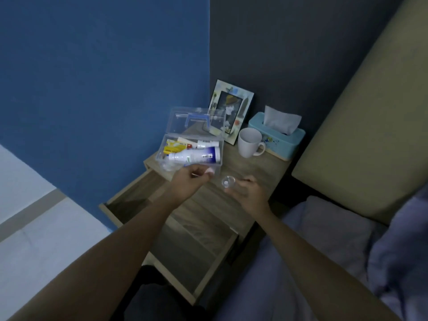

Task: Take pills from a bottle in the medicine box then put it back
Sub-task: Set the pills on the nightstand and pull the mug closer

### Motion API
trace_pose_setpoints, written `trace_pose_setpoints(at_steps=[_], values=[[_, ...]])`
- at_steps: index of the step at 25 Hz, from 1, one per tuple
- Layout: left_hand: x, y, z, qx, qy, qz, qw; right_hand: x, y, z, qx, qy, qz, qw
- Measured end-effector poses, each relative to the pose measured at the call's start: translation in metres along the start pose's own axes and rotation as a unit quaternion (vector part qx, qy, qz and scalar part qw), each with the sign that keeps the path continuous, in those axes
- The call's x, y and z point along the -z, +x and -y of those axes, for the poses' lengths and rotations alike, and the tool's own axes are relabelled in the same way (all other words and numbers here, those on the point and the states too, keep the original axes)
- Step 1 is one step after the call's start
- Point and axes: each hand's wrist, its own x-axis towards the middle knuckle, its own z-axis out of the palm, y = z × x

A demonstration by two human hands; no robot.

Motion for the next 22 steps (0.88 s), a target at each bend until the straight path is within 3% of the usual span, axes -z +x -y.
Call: trace_pose_setpoints(at_steps=[8,17,22], values=[[-0.064,0.039,0.075,-0.004,0.172,0.040,0.984,-0.034,0.016,-0.079,-0.111,-0.061,0.075,0.989],[-0.087,0.058,0.091,-0.051,0.219,0.073,0.972,-0.046,0.023,-0.097,-0.046,-0.161,0.064,0.984],[-0.089,0.057,0.091,-0.042,0.217,0.080,0.972,-0.047,0.022,-0.099,-0.046,-0.142,0.057,0.987]])
